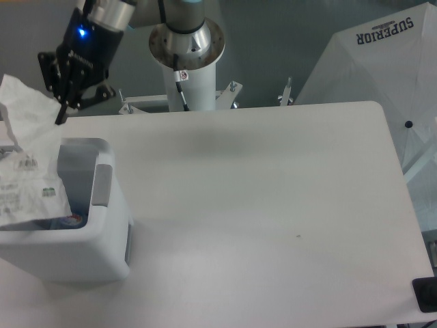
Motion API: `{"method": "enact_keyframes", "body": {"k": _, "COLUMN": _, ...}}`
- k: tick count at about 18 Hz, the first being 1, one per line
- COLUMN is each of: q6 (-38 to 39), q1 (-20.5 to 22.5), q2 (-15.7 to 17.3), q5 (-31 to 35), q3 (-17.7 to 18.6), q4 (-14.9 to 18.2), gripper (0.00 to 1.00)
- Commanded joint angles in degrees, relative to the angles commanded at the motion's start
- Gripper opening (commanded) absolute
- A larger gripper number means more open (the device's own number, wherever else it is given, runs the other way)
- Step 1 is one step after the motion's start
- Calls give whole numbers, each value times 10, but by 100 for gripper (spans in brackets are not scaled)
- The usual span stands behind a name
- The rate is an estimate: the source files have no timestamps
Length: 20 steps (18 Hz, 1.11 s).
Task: Place the trash in the trash can
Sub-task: 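Lift the tissue and packet and carry them over the bin, then push the tissue and packet down into the bin with the gripper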
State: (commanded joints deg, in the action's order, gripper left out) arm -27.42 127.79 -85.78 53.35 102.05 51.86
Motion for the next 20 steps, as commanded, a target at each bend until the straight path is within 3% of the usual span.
{"method": "enact_keyframes", "body": {"k": 9, "q6": 6, "q1": -6, "q2": -36, "q5": 0, "q3": -33, "q4": 2, "gripper": 9}}
{"method": "enact_keyframes", "body": {"k": 14, "q6": 18, "q1": -18, "q2": -77, "q5": 1, "q3": -62, "q4": -8, "gripper": 11}}
{"method": "enact_keyframes", "body": {"k": 20, "q6": 24, "q1": -45, "q2": -119, "q5": 62, "q3": -75, "q4": -25, "gripper": 11}}
